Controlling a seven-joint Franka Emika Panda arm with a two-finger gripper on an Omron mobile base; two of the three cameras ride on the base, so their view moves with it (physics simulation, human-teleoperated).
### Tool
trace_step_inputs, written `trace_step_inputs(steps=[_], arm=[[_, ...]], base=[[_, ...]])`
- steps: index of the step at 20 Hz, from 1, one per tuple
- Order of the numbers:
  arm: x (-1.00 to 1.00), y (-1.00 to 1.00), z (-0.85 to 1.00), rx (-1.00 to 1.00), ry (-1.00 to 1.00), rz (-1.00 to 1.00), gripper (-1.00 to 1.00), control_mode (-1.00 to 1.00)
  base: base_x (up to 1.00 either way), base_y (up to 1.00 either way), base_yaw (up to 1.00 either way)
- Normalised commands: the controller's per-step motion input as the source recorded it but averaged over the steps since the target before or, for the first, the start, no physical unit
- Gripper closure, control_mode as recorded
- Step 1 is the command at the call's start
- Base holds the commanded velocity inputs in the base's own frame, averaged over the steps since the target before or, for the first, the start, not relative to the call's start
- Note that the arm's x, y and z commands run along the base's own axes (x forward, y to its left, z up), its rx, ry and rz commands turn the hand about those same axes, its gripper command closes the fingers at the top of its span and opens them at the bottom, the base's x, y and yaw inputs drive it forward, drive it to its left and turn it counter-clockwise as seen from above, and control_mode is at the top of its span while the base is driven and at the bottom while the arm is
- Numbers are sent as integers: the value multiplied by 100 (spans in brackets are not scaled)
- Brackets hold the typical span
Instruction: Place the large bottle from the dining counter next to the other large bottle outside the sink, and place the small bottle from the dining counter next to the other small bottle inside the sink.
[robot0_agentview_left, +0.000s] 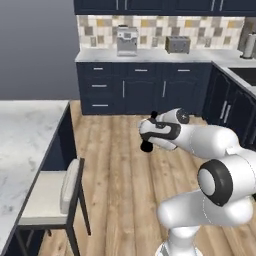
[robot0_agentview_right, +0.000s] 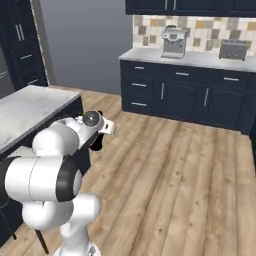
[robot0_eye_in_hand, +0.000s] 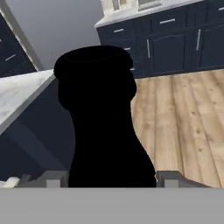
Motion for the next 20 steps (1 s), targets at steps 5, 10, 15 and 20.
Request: trace_step_inputs(steps=[5,10,15,20], arm=[[0,0,0,0,0,0,100,100],[0,0,0,0,0,0,100,100],[0,0,0,0,0,0,100,100],[0,0,0,0,0,0,100,100]], base=[[61,0,-39],[75,0,-39],[94,0,-35],[91,0,-36]])
